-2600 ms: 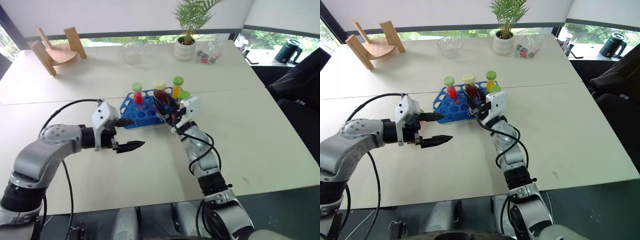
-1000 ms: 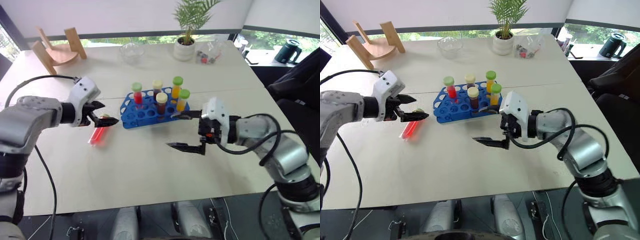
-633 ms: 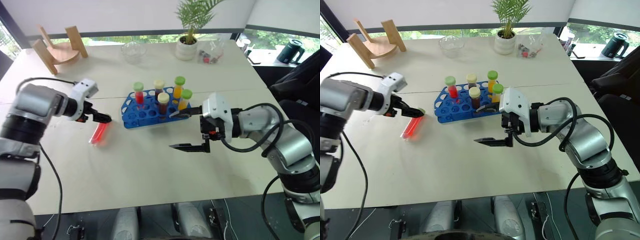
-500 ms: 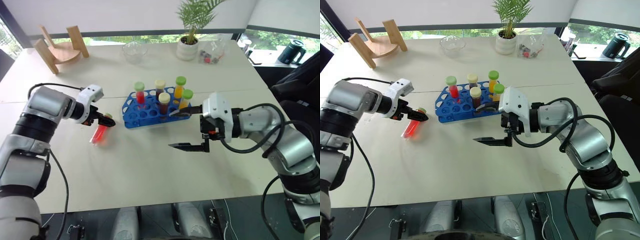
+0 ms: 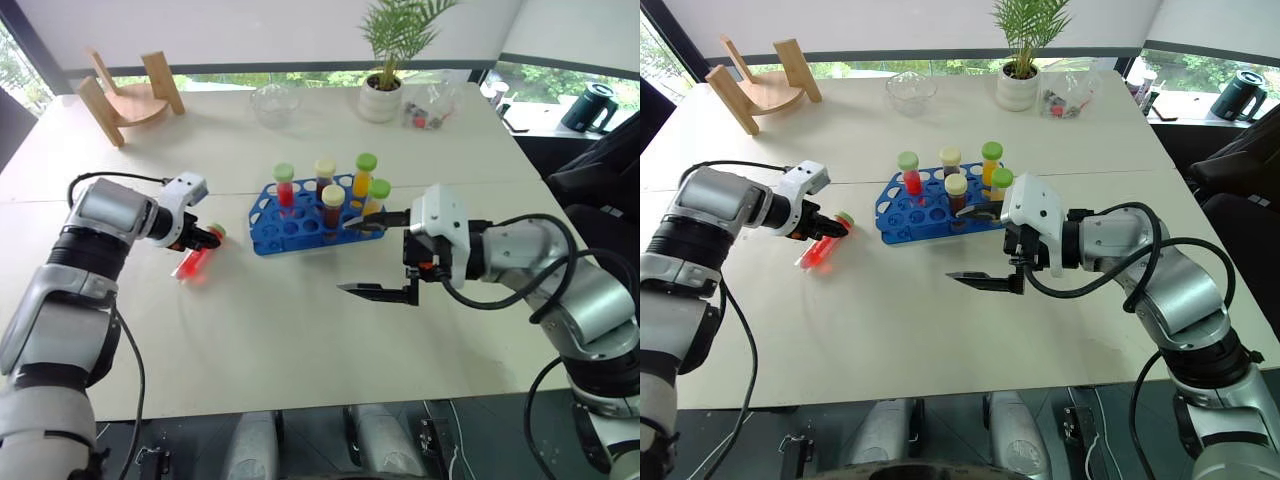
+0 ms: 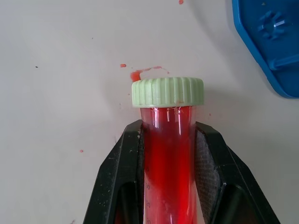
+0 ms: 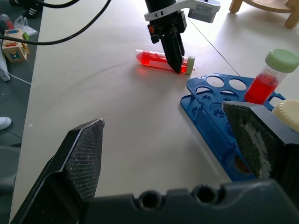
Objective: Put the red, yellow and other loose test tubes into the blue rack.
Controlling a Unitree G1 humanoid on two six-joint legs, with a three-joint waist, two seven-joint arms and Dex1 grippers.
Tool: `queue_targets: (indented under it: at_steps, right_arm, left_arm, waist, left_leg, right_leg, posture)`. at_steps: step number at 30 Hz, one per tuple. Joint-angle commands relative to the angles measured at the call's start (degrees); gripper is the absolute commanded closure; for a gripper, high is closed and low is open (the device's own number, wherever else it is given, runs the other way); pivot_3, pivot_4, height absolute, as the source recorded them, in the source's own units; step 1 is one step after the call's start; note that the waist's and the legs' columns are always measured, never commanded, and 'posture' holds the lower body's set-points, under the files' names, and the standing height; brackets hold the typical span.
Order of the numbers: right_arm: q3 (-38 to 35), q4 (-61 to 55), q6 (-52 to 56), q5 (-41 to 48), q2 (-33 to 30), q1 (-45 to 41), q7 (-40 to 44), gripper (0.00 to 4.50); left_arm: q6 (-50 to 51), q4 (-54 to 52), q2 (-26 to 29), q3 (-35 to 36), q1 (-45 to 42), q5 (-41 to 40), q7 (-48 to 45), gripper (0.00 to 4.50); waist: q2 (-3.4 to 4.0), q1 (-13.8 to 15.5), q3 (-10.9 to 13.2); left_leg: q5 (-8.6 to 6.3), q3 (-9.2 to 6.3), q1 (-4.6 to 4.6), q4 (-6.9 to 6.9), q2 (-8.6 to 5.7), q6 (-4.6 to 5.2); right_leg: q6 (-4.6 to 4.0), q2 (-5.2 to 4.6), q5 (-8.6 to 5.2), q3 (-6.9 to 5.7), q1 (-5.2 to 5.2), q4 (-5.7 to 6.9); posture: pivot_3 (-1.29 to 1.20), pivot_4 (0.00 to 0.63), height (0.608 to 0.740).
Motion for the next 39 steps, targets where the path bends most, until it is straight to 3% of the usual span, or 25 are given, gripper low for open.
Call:
queue_targets:
  at_steps: [1, 3, 7, 12, 17, 23, 39]
  right_arm:
    - [-2.8, -1.8, -0.6, 0.4, 0.0, 0.4, -1.3, 0.0]
    - [-3.2, -1.6, -0.4, 0.3, 0.2, 0.8, -2.2, 0.0]
    - [-3.8, -0.9, -0.6, 0.4, 0.9, 1.0, -3.6, 0.0]
    - [-3.7, -0.6, 0.1, 0.5, 2.3, 0.5, -5.6, 0.0]
    - [-3.9, -1.6, 1.0, 0.8, 2.6, 0.6, -6.8, 0.0]
    - [-4.6, -3.5, 2.3, 1.7, 2.1, 1.4, -8.0, 0.0]
    - [-4.1, -4.1, 3.9, 2.0, 2.6, 0.5, -10.0, 0.0]
  left_arm:
    - [-3.5, -11.1, 0.3, 14.0, -1.3, -9.0, -3.1, 3.65]
    - [-5.9, -17.9, -1.1, 21.0, 0.7, -13.4, -2.3, 3.65]
    - [-10.3, -29.7, -9.1, 31.6, 6.8, -20.4, 3.6, 3.65]
    - [-26.8, -37.5, -20.2, 29.9, 17.6, -18.9, 6.2, 3.65]
    - [-47.1, -31.8, -27.9, 25.9, 22.7, -12.7, 7.3, 3.65]
    - [-63.4, -22.0, -33.7, 25.1, 23.6, -9.9, 8.4, 3.65]
    - [-77.5, -6.6, -35.3, 24.0, 22.9, -8.0, 7.9, 3.65]
  waist:
    - [-0.09, 0.1, 0.0]
    - [-0.09, 0.2, 0.1]
    - [0.09, 0.2, -0.1]
    - [0.09, 0.0, -0.1]
    - [0.06, 0.1, 0.0]
    - [0.05, 0.4, -0.1]
    - [0.04, 0.4, -0.1]
  left_leg:
    - [0.0, -0.03, -0.07, 0.01, 0.01, 0.0]
    - [0.01, -0.16, -0.42, 0.15, 0.05, -0.01]
    - [0.01, -0.12, -0.48, 0.17, 0.0, -0.02]
    - [0.03, -0.1, -0.27, 0.24, 0.0, -0.06]
    - [0.03, -0.11, -0.3, 0.5, 0.01, -0.05]
    - [0.01, -0.11, -0.31, 0.61, -0.03, -0.03]
    - [-0.02, -0.13, -0.3, 0.61, -0.04, 0.03]
  right_leg:
    - [0.0, 0.0, 0.0, -0.03, -0.04, 0.0]
    - [-0.01, -0.01, 0.0, -0.17, -0.24, 0.0]
    - [0.0, -0.15, 0.01, -0.15, -0.3, -0.01]
    - [-0.01, -0.1, 0.03, -0.11, -0.19, 0.16]
    - [0.01, -0.04, 0.05, -0.1, -0.1, 0.19]
    - [0.12, -0.06, 0.11, -0.08, 0.02, 0.1]
    - [0.13, -0.04, 0.12, -0.09, 0.06, 0.09]
  posture:
    - [0.0, 0.15, 0.74]
    - [0.0, 0.15, 0.74]
    - [0.0, 0.15, 0.74]
    - [0.0, 0.15, 0.74]
    - [0.0, 0.15, 0.74]
    - [0.0, 0.15, 0.74]
    - [0.0, 0.15, 0.74]
